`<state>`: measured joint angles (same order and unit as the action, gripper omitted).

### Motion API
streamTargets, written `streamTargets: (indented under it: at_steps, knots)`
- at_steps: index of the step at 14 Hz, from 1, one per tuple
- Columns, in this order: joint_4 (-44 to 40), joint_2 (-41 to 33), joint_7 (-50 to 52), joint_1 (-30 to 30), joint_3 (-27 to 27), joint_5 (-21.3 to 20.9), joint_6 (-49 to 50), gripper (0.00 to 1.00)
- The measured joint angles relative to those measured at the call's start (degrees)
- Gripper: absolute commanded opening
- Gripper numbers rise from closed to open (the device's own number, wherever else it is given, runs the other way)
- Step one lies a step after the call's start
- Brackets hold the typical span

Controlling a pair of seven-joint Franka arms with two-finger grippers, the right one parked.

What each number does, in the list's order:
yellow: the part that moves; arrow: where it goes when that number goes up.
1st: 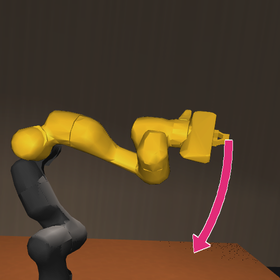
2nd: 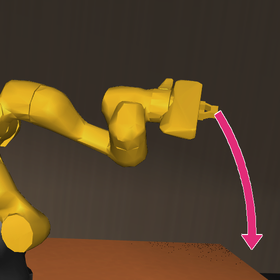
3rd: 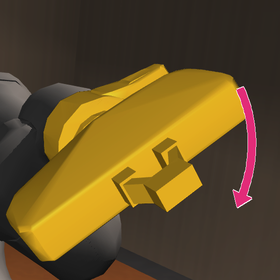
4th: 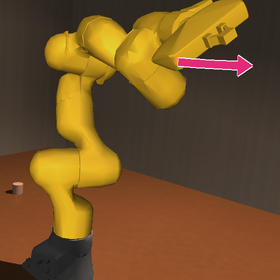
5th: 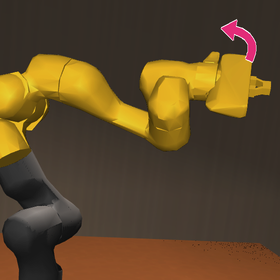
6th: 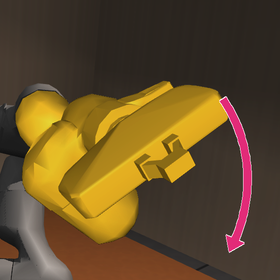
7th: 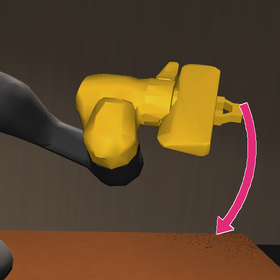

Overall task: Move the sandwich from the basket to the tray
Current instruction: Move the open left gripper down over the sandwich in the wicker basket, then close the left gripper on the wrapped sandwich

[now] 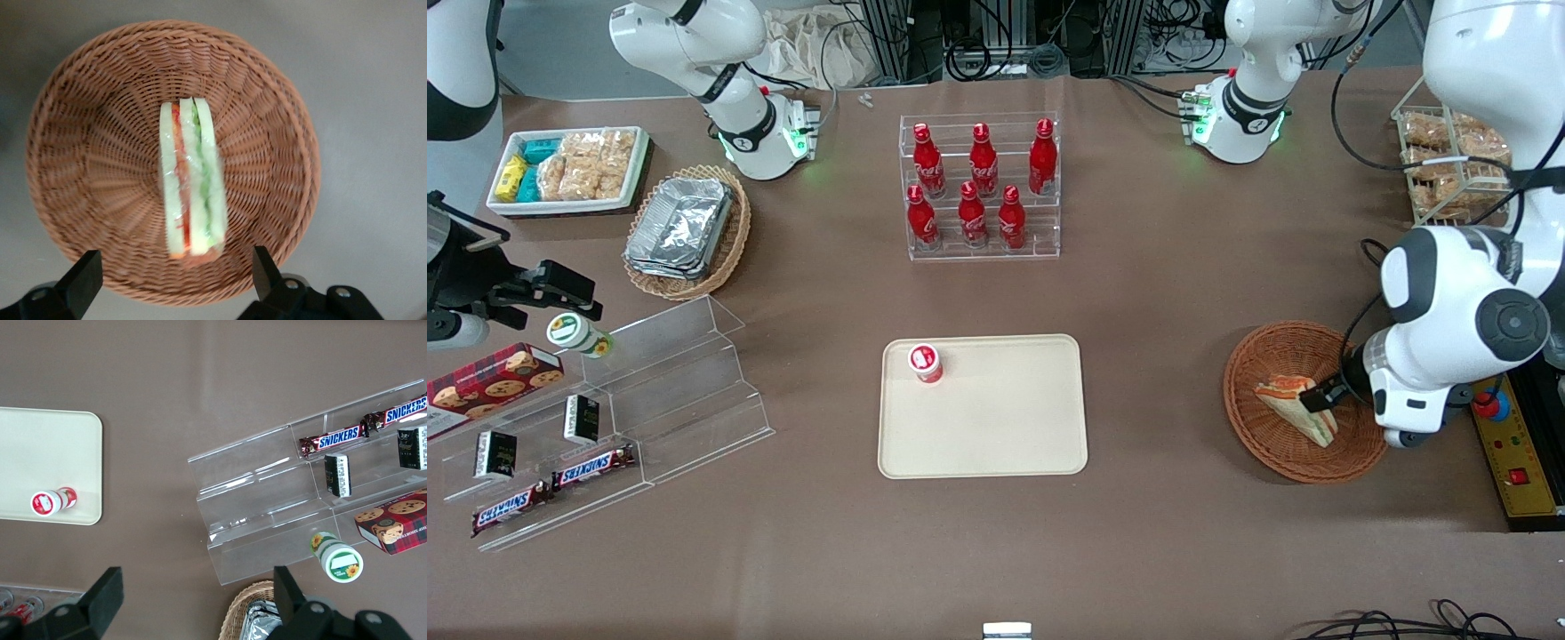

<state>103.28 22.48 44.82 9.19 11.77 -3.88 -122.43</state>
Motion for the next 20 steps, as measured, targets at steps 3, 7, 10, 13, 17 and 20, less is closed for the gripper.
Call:
streamTargets:
  at_steps: [3,7,10,13,17,20]
  knots:
    - [0.0,1.5,6.3,0.1,0.0,0.0,-1.8,1.0]
    - [0.1,4.3,7.8,0.2,-0.1,-0.1,-3.4,0.99]
    - [0.8,5.5,7.8,0.3,-0.2,-0.5,-5.2,0.94]
    - [1.2,6.3,7.8,0.4,-0.2,-1.9,-5.9,0.66]
    - [1.3,6.6,7.8,0.5,-0.3,-2.4,-6.0,0.13]
    - [0.6,5.7,7.8,1.0,-0.3,-2.4,-4.1,0.0]
